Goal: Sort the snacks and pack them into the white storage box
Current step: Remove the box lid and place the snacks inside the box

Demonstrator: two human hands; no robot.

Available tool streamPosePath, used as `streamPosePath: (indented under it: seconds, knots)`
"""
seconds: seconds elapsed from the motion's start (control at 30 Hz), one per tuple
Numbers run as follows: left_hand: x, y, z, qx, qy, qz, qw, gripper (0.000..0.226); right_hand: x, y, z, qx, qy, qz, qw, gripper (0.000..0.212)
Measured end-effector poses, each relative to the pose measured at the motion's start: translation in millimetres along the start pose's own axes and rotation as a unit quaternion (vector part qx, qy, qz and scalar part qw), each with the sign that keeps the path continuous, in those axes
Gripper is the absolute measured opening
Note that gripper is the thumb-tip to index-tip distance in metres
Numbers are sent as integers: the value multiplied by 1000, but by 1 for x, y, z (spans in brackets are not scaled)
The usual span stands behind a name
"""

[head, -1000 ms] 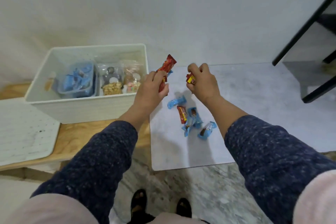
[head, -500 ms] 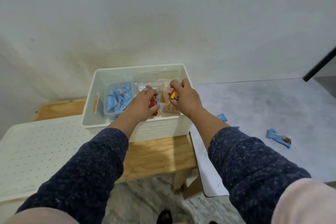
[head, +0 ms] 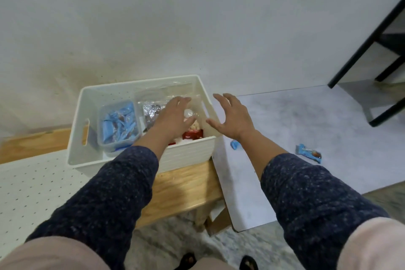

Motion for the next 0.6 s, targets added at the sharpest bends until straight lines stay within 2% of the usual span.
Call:
streamPosePath:
  seconds: [0.23, 0.37, 0.6]
  knots:
    - [-87, 13, -22, -36, 95, -60, 993, 57, -78, -49, 36, -47, 46, 33, 997, 73]
    - [-138, 44, -22, -25, 141, -76, 987, 62, -136, -61, 65, -31, 84, 31, 995, 81]
    - [-205, 129, 6, -10, 65, -1, 998, 74, -241, -71, 111, 74, 96, 28, 992, 92]
Point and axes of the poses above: each hand's wrist, its own z-axis away from the middle knuckle, its own y-axis out of the palm, x = y × z, the point moved 2 cm from there along -z, towards the middle knuckle, and after that the axes turned 10 degrees about -z, right-handed, at the moved point
